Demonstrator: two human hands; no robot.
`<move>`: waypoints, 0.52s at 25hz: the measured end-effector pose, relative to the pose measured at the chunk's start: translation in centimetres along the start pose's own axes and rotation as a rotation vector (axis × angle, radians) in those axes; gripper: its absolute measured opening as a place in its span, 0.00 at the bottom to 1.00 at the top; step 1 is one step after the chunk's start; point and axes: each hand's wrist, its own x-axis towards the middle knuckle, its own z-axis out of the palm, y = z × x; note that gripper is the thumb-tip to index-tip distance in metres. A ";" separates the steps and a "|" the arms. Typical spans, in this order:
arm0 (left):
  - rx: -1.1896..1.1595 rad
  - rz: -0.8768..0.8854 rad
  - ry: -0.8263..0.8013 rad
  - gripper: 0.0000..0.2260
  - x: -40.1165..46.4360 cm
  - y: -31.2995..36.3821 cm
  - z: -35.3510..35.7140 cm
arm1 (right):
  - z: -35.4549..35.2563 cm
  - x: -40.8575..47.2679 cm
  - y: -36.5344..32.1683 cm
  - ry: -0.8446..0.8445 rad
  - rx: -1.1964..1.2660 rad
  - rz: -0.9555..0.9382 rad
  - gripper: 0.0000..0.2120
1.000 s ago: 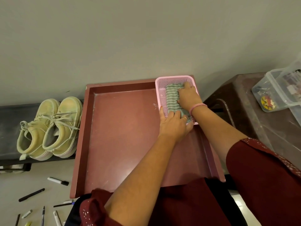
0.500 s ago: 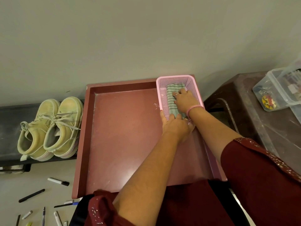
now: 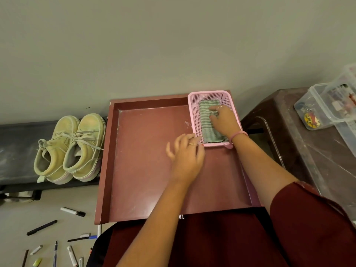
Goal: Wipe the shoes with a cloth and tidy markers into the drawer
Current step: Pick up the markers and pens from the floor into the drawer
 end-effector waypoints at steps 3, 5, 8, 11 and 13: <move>-0.118 -0.158 0.121 0.12 -2.1 -2.2 -2.2 | -0.1 -4.1 -1.1 0.123 0.247 0.063 0.14; -0.242 -0.264 0.179 0.12 -3.7 -3.3 -3.7 | 0.7 -7.7 -1.7 0.180 0.434 0.098 0.12; -0.576 -0.489 0.250 0.10 -6.8 -4.1 -5.2 | 3.0 -14.6 -2.1 0.222 0.670 0.129 0.08; -0.917 -0.738 0.306 0.10 -10.3 -4.6 -5.5 | 6.2 -22.0 -1.3 0.185 0.714 0.123 0.06; -1.101 -0.847 0.324 0.11 -12.6 -5.0 -5.1 | 8.1 -26.0 -0.2 0.173 0.670 0.085 0.10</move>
